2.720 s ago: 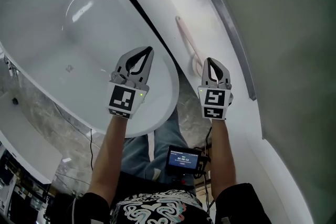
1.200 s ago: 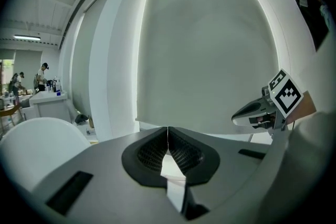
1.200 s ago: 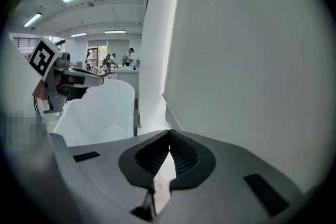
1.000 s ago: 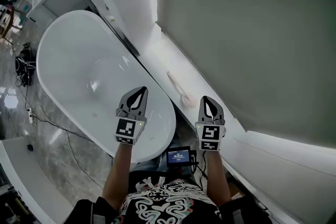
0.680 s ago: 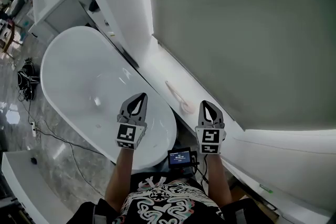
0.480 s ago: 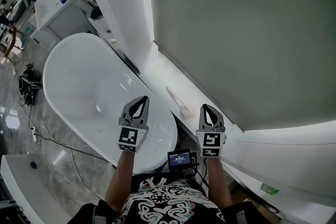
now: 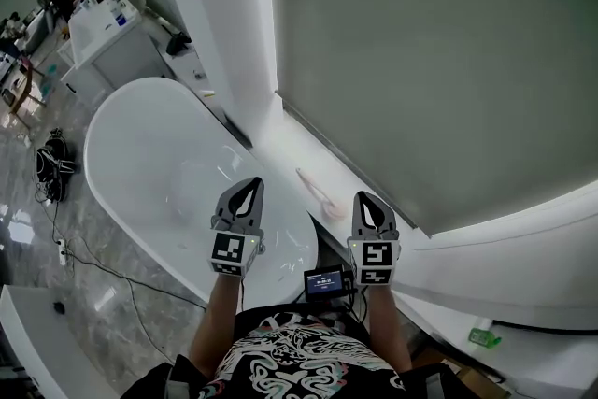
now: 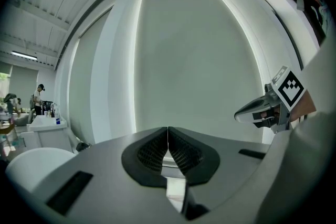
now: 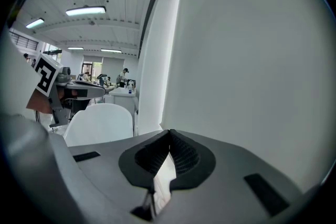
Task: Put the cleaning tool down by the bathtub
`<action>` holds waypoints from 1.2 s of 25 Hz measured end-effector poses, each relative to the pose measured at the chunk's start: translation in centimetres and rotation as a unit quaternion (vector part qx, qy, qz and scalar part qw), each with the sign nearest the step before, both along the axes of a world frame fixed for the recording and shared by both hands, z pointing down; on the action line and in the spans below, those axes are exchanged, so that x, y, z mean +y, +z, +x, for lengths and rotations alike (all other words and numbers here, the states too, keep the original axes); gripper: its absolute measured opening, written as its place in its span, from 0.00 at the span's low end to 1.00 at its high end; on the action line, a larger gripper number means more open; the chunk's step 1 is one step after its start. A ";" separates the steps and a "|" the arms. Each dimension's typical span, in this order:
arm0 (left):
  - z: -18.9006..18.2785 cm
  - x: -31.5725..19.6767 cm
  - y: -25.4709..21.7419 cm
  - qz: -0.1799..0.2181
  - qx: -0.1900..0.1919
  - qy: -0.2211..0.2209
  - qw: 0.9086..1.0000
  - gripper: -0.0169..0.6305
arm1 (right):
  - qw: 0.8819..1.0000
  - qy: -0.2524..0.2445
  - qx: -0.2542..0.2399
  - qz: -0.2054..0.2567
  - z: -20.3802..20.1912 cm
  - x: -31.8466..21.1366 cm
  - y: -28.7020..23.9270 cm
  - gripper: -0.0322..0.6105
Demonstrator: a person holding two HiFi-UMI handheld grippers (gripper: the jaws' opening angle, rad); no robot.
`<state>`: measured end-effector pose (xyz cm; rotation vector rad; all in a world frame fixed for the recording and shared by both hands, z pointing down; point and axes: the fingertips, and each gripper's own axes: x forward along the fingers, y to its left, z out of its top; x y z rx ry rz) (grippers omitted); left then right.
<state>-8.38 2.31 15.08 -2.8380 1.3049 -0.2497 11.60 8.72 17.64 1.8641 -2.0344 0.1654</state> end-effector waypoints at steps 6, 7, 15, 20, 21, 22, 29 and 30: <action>-1.2 0.3 -1.8 0.015 0.005 -0.001 1.000 0.05 | 1.000 0.003 0.003 0.017 -1.3 0.2 -1.9 0.09; -1.4 0.4 -2.0 0.017 0.005 -0.003 1.000 0.05 | 1.000 0.004 0.003 0.017 -1.4 0.4 -2.0 0.09; -1.9 0.4 -3.0 0.025 0.014 -0.008 1.000 0.05 | 1.000 0.007 -0.003 0.024 -1.7 0.9 -2.8 0.09; -2.6 0.7 -2.6 0.018 0.016 -0.012 1.000 0.05 | 1.000 0.007 -0.004 0.028 -2.2 1.0 -3.3 0.09; -2.6 0.8 -2.7 0.019 0.019 -0.014 1.000 0.05 | 1.000 0.007 -0.003 0.028 -2.3 1.0 -3.3 0.09; -2.7 0.8 -2.8 0.019 0.022 -0.014 0.999 0.05 | 1.000 0.007 -0.002 0.028 -2.3 1.0 -3.3 0.09; -2.8 1.0 -2.2 0.013 0.017 -0.016 1.000 0.05 | 1.000 0.010 -0.004 0.026 -2.0 1.3 -3.1 0.09; -2.7 1.2 -2.2 0.013 0.017 -0.016 1.000 0.05 | 1.000 0.011 -0.004 0.027 -2.0 1.5 -3.1 0.09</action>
